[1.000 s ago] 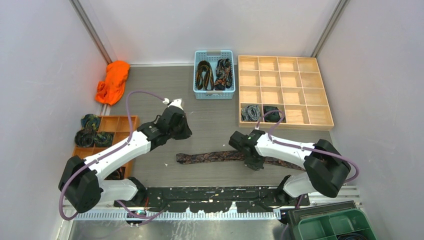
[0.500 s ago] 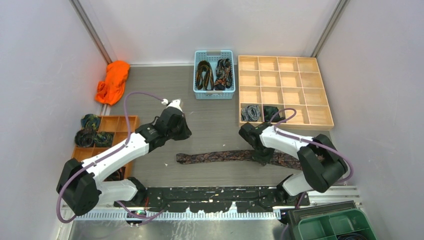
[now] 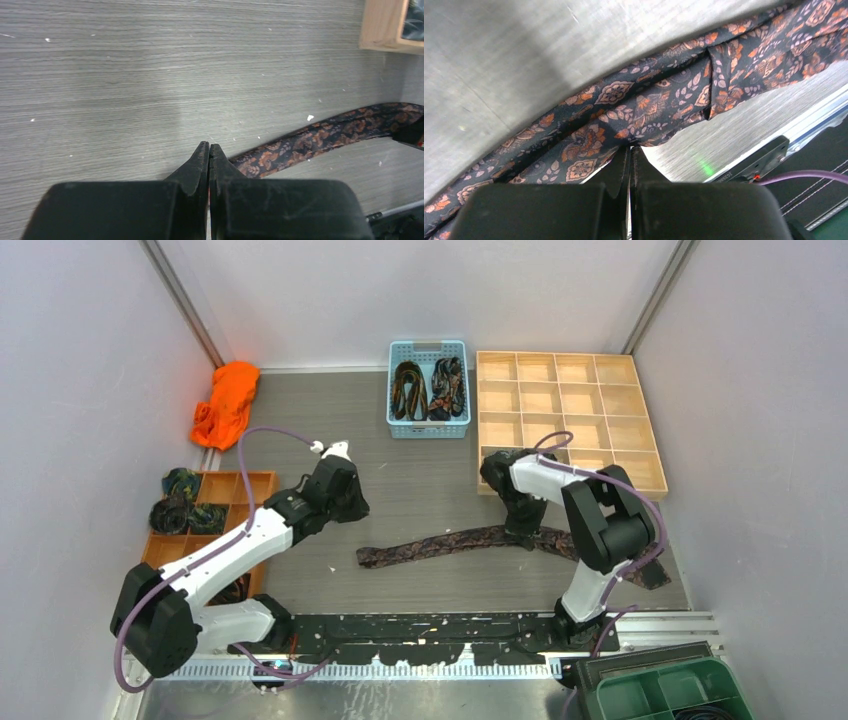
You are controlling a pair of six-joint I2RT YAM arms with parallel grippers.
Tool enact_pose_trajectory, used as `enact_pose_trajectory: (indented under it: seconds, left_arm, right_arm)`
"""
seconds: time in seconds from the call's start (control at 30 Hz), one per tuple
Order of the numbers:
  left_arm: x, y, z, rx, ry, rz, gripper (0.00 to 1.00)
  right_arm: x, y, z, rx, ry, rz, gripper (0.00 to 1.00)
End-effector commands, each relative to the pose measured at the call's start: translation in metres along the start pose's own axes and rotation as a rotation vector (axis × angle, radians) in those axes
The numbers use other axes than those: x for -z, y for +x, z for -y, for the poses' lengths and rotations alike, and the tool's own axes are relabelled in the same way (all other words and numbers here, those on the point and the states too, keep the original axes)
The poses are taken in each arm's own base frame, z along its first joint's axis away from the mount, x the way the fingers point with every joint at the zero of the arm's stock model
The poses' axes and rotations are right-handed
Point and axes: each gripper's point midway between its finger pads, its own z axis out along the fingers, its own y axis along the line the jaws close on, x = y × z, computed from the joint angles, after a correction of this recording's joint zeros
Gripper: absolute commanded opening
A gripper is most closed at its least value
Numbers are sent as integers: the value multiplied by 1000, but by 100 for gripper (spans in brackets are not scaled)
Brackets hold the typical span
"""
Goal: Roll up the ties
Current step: Flatten out the tie at the center of the board.
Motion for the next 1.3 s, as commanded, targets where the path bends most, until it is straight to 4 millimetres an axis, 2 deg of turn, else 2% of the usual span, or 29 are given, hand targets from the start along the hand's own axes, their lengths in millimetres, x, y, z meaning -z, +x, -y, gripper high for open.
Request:
enact_pose_trajectory:
  seconds: [0.0,0.17,0.27,0.37,0.53,0.73,0.83,0.93,1.07,1.17,1.27]
  left_arm:
    - [-5,-10,-16,-8,-60,9,0]
    - [-12,-15,-31,3,-110,1,0]
    - [-17,-18,-37,10,-133,-3,0]
    - [-23,-21,-41,12,-149,-8,0]
    - [-30,-24,-40,-5,-155,-25,0]
    - [-31,-26,-31,1,-112,-31,0]
    - [-25,-30,-25,15,-87,-16,0]
    - [-19,-35,-14,30,-31,-2,0]
    - [-9,-39,-3,44,26,7,0]
    - [-2,-40,-4,48,29,22,0]
    - [5,-43,-3,50,39,39,0]
  right_arm:
    - [-3,-58,-67,-47,-184,131,1]
    - [-3,-82,-91,10,-203,142,1]
    - [-5,-86,-112,42,-256,123,1]
    - [-6,-89,-118,73,-251,109,1]
    - [5,-93,-91,87,-189,164,2]
    - [28,-77,-49,48,-173,178,4]
    - [31,-69,-31,18,-148,186,4]
    - [22,-66,-11,-23,-94,167,4]
    - [15,-59,-6,-75,-141,131,5]
    - [12,-52,-9,-77,-156,100,6]
    - [9,-49,3,-96,-102,101,6]
